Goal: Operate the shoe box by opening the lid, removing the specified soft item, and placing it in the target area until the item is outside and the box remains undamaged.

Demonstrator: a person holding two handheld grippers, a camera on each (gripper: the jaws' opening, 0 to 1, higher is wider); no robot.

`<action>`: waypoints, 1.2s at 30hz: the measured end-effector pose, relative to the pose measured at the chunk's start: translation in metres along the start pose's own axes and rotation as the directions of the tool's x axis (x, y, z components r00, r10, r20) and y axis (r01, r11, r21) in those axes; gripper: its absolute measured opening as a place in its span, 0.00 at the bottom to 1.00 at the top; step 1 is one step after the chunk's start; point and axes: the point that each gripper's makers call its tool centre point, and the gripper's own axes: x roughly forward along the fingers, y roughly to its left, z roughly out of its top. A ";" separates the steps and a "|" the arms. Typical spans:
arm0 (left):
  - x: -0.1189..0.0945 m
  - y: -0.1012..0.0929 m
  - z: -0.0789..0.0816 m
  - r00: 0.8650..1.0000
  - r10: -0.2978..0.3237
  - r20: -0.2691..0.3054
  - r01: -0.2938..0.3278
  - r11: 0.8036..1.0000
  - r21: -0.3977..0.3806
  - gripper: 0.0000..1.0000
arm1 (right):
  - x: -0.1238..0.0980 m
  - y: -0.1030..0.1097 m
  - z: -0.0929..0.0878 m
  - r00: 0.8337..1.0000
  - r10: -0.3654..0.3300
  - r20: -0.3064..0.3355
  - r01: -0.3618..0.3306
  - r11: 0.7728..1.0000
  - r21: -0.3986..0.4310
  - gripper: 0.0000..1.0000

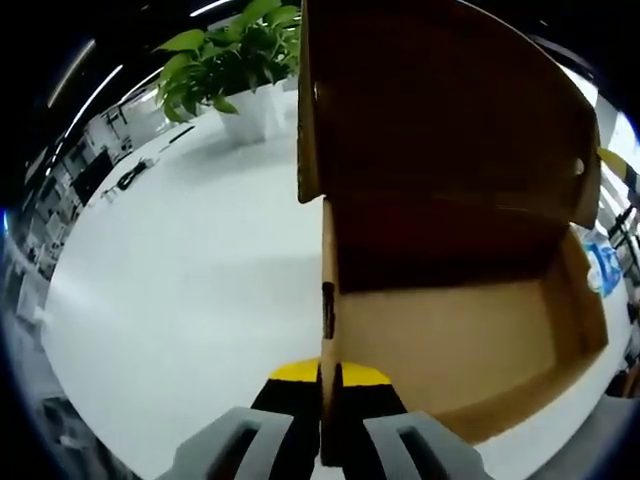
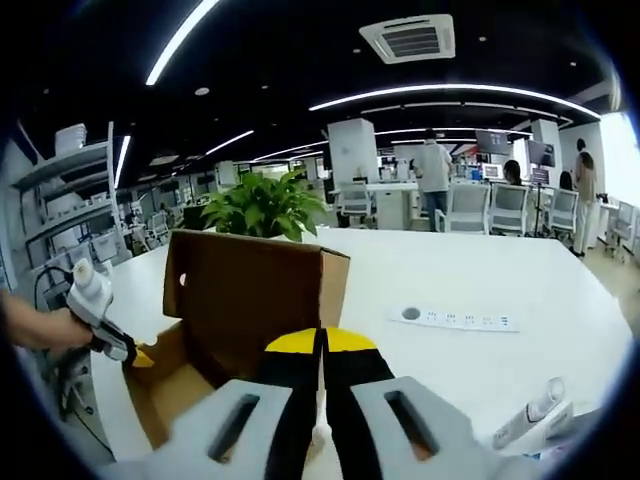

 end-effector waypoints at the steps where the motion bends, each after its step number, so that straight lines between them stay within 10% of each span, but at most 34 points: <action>1: -0.001 -0.001 0.000 1.000 0.000 0.000 0.000 1.000 -0.002 0.03 | -0.001 0.001 0.000 1.000 0.000 0.000 0.000 1.000 -0.002 0.00; 36: 0.005 0.004 0.003 0.999 0.003 0.050 -0.002 1.000 -0.008 0.03 | -0.040 0.031 -0.014 1.000 0.014 -0.017 -0.015 0.998 -0.056 0.00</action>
